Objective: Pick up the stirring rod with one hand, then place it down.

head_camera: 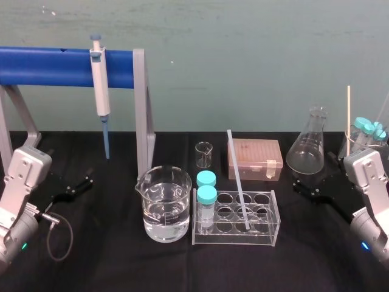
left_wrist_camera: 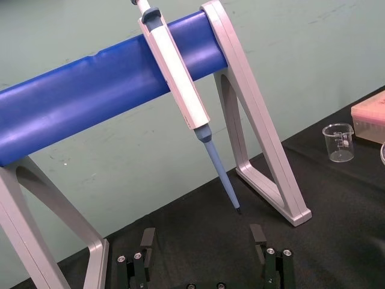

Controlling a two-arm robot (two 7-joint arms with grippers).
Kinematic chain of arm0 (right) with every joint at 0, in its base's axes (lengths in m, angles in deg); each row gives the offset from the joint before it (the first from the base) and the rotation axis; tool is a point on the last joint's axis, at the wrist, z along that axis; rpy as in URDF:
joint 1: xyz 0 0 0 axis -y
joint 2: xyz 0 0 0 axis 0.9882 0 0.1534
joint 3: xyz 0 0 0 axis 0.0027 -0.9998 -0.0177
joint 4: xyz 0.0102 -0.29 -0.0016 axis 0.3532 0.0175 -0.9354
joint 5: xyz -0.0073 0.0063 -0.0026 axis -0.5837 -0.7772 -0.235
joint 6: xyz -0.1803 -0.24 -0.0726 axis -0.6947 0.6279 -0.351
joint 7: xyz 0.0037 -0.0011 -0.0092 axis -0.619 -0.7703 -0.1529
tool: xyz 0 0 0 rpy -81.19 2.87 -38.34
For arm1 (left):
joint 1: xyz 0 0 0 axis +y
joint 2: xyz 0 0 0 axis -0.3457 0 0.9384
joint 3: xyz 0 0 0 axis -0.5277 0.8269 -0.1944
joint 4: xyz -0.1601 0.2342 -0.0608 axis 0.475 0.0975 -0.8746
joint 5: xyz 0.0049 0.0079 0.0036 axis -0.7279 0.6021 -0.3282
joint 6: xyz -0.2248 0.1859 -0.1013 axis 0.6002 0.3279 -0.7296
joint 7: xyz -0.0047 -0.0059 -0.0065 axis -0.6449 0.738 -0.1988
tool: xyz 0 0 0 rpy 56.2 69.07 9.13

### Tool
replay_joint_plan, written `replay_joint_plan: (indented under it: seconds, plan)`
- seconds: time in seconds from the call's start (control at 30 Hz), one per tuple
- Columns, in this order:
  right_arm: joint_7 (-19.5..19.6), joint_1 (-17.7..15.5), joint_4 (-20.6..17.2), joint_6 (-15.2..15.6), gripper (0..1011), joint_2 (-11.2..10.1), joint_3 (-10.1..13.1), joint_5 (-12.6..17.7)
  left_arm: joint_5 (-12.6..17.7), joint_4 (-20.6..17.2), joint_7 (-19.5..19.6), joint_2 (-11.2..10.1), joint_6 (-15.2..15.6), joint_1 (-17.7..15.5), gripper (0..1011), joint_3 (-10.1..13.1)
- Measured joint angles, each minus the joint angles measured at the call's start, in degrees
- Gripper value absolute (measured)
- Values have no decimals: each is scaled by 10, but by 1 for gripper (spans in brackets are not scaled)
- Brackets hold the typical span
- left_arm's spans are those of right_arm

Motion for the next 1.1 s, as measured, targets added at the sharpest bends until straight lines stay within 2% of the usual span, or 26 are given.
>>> replay_joint_plan:
  seconds: [0.13, 0.27, 0.37, 0.5, 0.6, 0.83, 1.1]
  plan:
    - [-26, -4, -6, 0, 1003, 4, 15, 27, 0, 0, 0, 0, 0, 0, 1000, 0]
    - [-70, -5, -20, 19, 1003, 15, 38, 88, 0, 0, 0, 0, 0, 0, 1000, 0]
    - [-98, 0, -29, 34, 1003, 25, 50, 121, 0, 0, 0, 0, 0, 0, 1000, 0]
    - [-128, 12, -35, 53, 1003, 37, 54, 149, 0, 0, 0, 0, 0, 0, 1000, 0]
    - [-159, 30, -35, 83, 1003, 53, 52, 173, 0, 0, 0, 0, 0, 0, 1000, 0]
    - [-200, 64, -25, 129, 1003, 80, 36, 186, 0, 0, 0, 0, 0, 0, 1000, 0]
    - [-214, 97, -1, 167, 1003, 106, 13, 168, 0, 0, 0, 0, 0, 0, 1000, 0]
